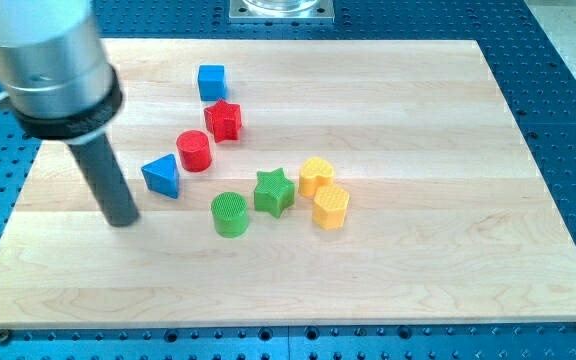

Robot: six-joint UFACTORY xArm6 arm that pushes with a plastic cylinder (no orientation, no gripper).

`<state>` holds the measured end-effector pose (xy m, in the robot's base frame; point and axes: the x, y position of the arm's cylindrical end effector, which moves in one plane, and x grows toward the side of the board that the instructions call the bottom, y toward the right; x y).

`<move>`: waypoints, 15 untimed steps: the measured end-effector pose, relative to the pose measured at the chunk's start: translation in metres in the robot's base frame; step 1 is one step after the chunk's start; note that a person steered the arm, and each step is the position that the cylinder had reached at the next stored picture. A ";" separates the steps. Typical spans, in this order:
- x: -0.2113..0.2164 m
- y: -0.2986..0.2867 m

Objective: Move the red circle to the bottom of the red star

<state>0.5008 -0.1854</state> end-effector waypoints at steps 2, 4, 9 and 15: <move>-0.032 0.051; -0.085 0.045; -0.101 0.100; -0.065 0.147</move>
<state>0.4358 -0.0387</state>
